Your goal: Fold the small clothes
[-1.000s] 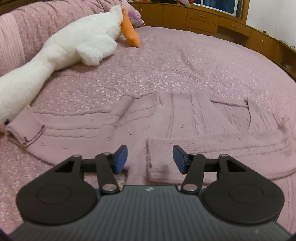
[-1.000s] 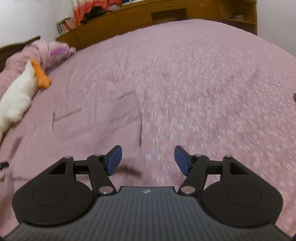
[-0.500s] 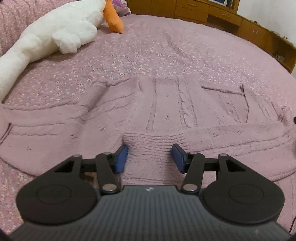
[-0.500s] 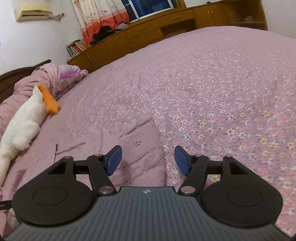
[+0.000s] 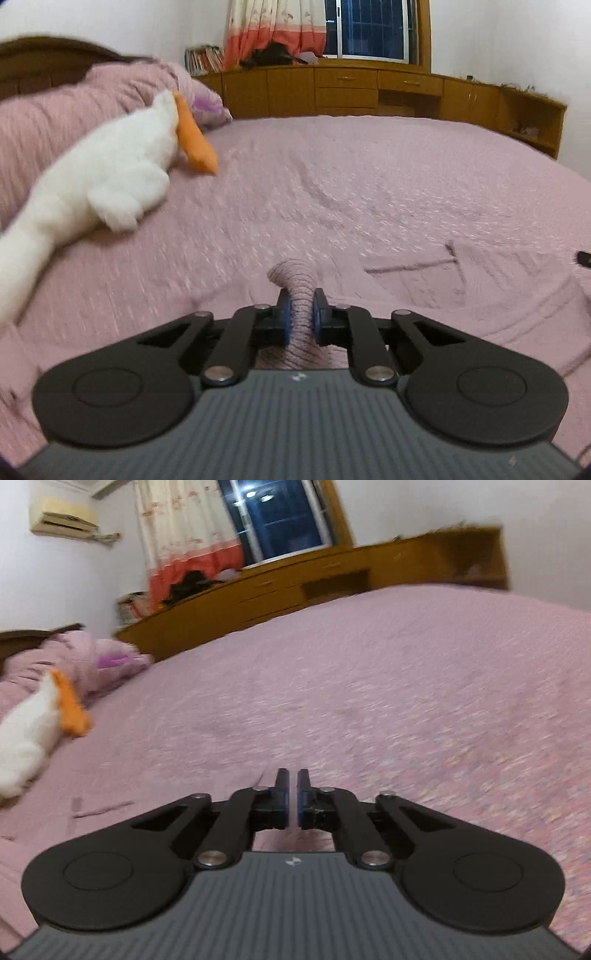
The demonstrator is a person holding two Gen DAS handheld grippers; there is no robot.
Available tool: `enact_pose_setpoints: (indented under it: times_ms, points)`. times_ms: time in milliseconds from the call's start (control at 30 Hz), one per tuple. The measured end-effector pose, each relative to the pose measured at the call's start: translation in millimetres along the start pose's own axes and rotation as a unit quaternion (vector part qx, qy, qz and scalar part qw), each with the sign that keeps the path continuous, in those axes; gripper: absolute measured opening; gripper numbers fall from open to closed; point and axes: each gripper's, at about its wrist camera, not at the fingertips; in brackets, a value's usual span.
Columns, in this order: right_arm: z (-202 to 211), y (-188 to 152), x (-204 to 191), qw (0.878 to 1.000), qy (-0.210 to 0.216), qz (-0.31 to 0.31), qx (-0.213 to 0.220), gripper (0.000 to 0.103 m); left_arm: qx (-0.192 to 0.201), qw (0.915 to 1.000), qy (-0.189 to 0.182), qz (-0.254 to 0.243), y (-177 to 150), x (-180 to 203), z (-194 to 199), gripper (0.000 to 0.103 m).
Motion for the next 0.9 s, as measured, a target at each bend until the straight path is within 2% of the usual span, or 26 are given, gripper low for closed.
enact_pose_setpoints:
  times_ms: [67, 133, 233, 300, 367, 433, 567, 667, 800, 900]
  points:
    - [-5.9, -0.5, 7.4, 1.000, 0.001, -0.016, -0.010, 0.003, -0.027, 0.9996, 0.007, -0.003, 0.2, -0.3, -16.5, 0.018]
    - [-9.0, -0.9, 10.7, 0.999, 0.011, -0.026, -0.016, 0.004, -0.067, 0.9972, 0.034, -0.001, -5.6, -3.1, -35.3, 0.025]
    - [-7.1, 1.2, 8.5, 0.999, 0.019, -0.034, -0.009, 0.004, -0.087, 0.9933, 0.076, -0.001, -16.5, -11.4, -42.5, 0.033]
    - [-2.0, 1.6, 7.2, 0.999, 0.034, -0.035, 0.000, 0.012, -0.089, 0.9920, 0.090, 0.004, -21.0, -18.2, -42.7, 0.043]
    - [0.7, 1.6, 7.5, 0.995, 0.081, -0.056, 0.001, 0.023, -0.091, 0.9910, 0.097, -0.001, -24.0, -22.9, -41.7, 0.051]
    - [2.6, 0.3, 5.6, 0.991, 0.116, -0.073, -0.006, 0.028, -0.094, 0.9905, 0.099, -0.018, -26.3, -25.6, -41.0, 0.053]
    - [-1.1, -1.2, -13.3, 0.995, 0.099, -0.009, -0.019, 0.035, -0.091, 0.9893, 0.110, -0.033, -28.8, -24.5, -42.0, 0.061]
    - [-20.2, -10.2, -23.6, 0.995, 0.060, 0.032, -0.071, 0.036, -0.091, 0.9887, 0.117, -0.022, -30.1, -27.4, -43.1, 0.064]
    - [-21.1, -12.4, -25.1, 0.995, 0.063, 0.031, -0.064, 0.036, -0.099, 0.9887, 0.112, 0.007, -25.1, -35.5, -35.2, 0.064]
    - [-15.8, -15.5, -20.0, 0.995, 0.074, 0.023, -0.059, 0.048, -0.092, 0.9884, 0.120, 0.008, -17.4, -38.4, -18.3, 0.063]
Point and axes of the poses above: each gripper's, at about its wrist camera, not at the fingertips, and z roughly against the way its jaws point, x to its right, y to its top, and after that the axes turned 13 degrees about z, right-handed
